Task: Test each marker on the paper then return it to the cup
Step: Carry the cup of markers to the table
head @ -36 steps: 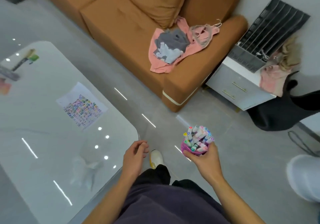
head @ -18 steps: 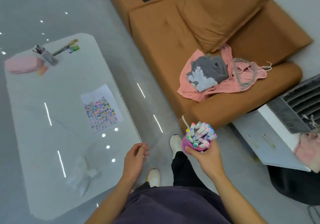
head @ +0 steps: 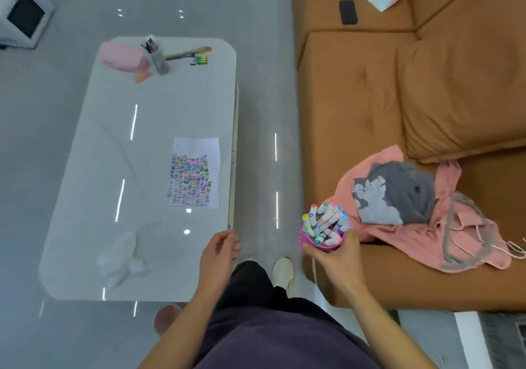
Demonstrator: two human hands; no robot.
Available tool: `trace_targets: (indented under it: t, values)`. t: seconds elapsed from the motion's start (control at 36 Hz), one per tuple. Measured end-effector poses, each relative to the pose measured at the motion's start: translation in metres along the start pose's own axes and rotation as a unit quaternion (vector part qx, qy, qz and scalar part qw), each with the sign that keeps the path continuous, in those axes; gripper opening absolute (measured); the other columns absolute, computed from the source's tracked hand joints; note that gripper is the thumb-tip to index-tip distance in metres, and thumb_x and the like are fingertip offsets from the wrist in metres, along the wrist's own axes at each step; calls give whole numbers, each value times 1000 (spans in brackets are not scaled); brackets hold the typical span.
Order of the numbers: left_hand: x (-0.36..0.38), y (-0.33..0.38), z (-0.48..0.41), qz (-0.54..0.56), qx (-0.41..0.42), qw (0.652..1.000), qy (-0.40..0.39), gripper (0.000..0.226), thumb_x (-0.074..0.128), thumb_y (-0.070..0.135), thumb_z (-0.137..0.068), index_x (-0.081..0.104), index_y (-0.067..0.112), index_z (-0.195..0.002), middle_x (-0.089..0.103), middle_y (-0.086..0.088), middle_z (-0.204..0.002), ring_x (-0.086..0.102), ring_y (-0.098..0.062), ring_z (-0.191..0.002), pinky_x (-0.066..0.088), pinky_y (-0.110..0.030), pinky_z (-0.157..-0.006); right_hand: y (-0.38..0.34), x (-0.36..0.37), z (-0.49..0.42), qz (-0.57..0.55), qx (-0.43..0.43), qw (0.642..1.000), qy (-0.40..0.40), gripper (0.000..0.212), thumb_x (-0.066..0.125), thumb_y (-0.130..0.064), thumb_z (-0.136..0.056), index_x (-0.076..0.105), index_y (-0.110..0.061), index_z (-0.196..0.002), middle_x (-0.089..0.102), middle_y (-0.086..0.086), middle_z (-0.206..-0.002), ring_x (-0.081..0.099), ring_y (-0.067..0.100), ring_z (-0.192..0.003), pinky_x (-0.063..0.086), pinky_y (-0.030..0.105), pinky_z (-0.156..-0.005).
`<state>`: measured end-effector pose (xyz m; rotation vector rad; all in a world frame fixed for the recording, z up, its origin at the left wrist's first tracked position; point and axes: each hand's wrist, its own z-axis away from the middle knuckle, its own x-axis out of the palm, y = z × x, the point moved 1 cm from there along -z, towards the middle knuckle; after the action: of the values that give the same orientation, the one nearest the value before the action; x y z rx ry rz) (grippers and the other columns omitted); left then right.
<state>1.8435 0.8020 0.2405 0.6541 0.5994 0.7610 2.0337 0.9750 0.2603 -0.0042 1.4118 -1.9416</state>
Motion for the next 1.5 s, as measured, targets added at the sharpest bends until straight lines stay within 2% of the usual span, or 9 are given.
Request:
trace_targets:
  t: [0.11,0.36,0.58,0.72,0.81,0.94,1.22,1.36,1.5]
  values:
    - [-4,16,-20,37,-19,998,37,25,59,36,-88,70,22,-106,76,-1,-93,72,-22,-90,58,-44,-91,-22,13,-41,18,-16,999,-40,55,95,-5,-69,69,-34,-108,78,-15,-106,74,4,-100,58,26,-86]
    - [-18,47,-80,91,-36,990,99,15,55,19,-100,68,21,-106,74,-3,-102,72,-18,-94,58,-38,-87,-67,67,-138,82,-22,988,-126,68,100,-38,-59,68,-29,-118,75,-9,-113,72,9,-107,62,39,-90]
    - [-34,72,-118,136,-54,977,154,16,56,21,-100,68,20,-110,73,-2,-103,71,-17,-92,59,-40,-88,-122,116,-196,107,-77,973,-191,64,98,-42,-59,66,-40,-114,69,-7,-116,67,12,-111,60,40,-91]
    - [-39,85,-130,172,-63,963,197,15,57,22,-100,68,20,-110,73,-2,-103,71,-18,-92,59,-42,-88,-162,141,-220,115,-105,956,-247,51,98,-15,-66,68,-34,-102,72,-20,-100,69,-4,-96,53,10,-76]
    - [-39,91,-138,193,-72,952,224,14,57,22,-100,68,21,-109,73,-1,-103,71,-18,-92,59,-44,-88,-182,156,-236,122,-118,942,-290,49,97,-13,-69,71,-25,-108,76,-21,-101,73,0,-96,56,13,-77]
    - [-29,101,-149,242,-86,926,278,13,58,20,-98,70,23,-104,74,0,-99,72,-17,-89,59,-44,-87,-203,179,-271,137,-141,912,-360,52,97,-14,-70,70,-25,-114,78,-9,-108,75,6,-101,60,24,-85]
    - [30,139,-172,354,-146,834,397,12,62,19,-97,72,21,-104,74,-4,-95,72,-16,-86,58,-41,-87,-235,214,-346,205,-193,809,-516,53,94,-3,-71,70,-42,-99,77,-19,-101,75,2,-95,57,16,-77]
    - [62,153,-183,413,-151,779,447,12,61,14,-98,68,17,-107,71,-9,-100,70,-22,-89,55,-30,-79,-240,229,-376,250,-205,765,-557,58,98,-29,-63,69,-36,-113,76,-4,-113,74,16,-108,61,46,-94]
    - [86,146,-183,438,-164,742,481,11,61,15,-98,68,19,-106,73,-8,-97,71,-25,-91,57,-35,-81,-232,242,-385,276,-231,736,-573,65,97,-44,-61,66,-43,-118,70,-2,-120,67,22,-118,59,49,-96]
